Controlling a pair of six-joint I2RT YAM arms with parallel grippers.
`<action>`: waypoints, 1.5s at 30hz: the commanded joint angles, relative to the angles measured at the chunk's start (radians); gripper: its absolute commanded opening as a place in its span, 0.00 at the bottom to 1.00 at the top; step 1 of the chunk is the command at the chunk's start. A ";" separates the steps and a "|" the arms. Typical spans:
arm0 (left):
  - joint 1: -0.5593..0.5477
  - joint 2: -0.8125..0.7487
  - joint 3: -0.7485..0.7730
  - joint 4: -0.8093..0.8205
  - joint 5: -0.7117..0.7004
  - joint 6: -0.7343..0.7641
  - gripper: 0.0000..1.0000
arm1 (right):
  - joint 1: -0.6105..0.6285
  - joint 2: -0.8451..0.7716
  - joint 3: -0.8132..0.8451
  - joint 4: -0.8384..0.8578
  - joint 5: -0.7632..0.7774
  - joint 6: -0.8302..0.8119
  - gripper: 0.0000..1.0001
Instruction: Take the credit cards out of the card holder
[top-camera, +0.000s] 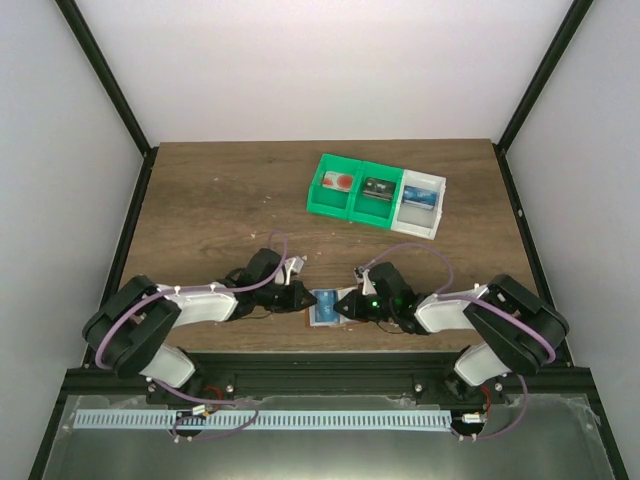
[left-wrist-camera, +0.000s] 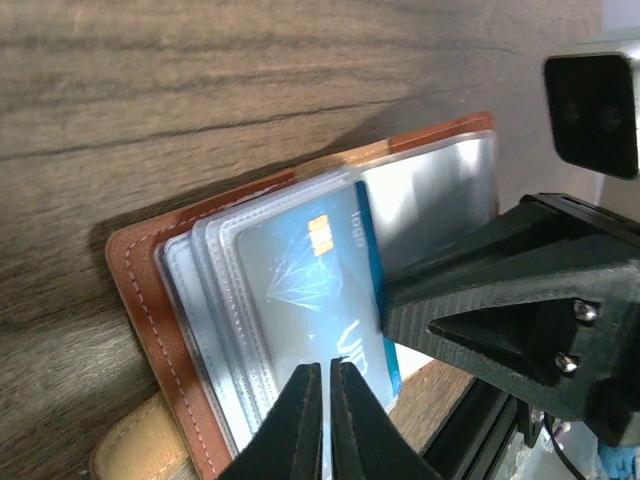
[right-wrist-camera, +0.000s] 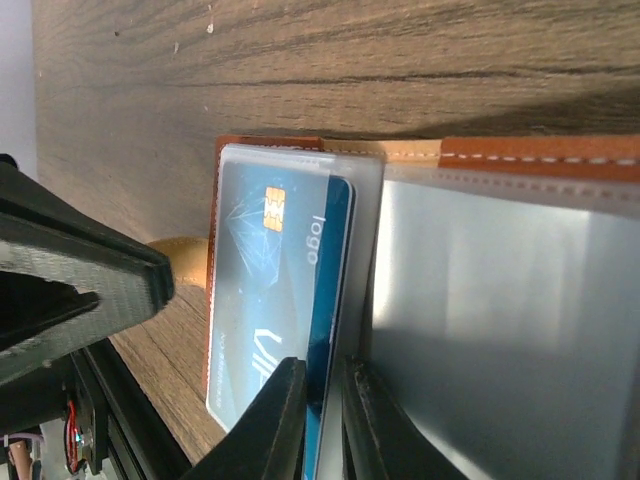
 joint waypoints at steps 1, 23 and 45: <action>-0.009 0.064 0.004 0.051 0.030 -0.004 0.04 | -0.005 -0.002 -0.018 0.018 -0.008 0.008 0.11; -0.007 0.183 0.009 0.006 0.013 0.059 0.00 | -0.063 -0.125 -0.108 -0.001 -0.024 -0.042 0.00; -0.007 0.195 -0.005 0.030 0.023 0.046 0.00 | -0.071 -0.060 -0.095 0.092 -0.063 0.025 0.01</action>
